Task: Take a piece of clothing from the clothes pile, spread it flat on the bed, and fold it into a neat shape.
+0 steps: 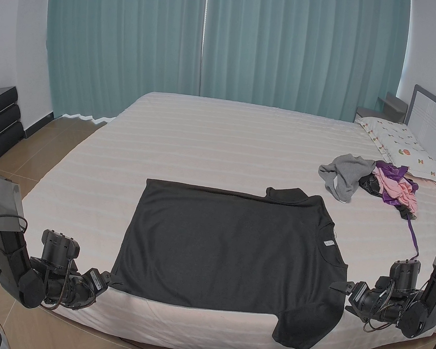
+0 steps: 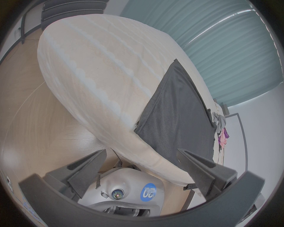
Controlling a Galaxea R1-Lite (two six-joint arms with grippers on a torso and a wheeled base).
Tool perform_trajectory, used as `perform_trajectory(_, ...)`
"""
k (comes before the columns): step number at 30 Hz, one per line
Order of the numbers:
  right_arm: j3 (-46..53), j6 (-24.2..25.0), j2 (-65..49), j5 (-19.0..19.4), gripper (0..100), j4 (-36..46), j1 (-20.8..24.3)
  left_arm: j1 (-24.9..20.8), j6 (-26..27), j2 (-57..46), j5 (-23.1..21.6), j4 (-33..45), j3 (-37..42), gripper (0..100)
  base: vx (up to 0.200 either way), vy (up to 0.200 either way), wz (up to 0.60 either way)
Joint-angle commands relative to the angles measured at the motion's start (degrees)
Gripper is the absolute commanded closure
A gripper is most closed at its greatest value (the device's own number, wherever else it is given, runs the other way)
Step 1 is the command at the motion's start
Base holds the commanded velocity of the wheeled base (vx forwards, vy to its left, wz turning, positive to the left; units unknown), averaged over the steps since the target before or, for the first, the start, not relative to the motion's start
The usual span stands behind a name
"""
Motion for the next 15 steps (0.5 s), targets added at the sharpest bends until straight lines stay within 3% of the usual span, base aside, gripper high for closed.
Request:
perform_trajectory(1, 0.0, 0.0, 0.2, 0.0, 0, 0.0, 0.1, -0.1, -1.2, 0.0, 0.0, 0.0, -0.7, 0, 0.0, -0.2, 0.0)
perform_trajectory(11, 0.0, 0.0, 0.2, 0.0, 0, 0.0, 0.5, -0.5, -1.3, 0.3, 0.0, -0.1, -0.9, 0, 0.0, -0.2, 0.0)
perform_trajectory(15, 0.0, 0.1, 0.2, 0.0, 0, 0.0, 0.5, -0.5, -1.1, 0.6, 0.1, -0.1, -1.5, 0, 0.0, 0.0, 0.0)
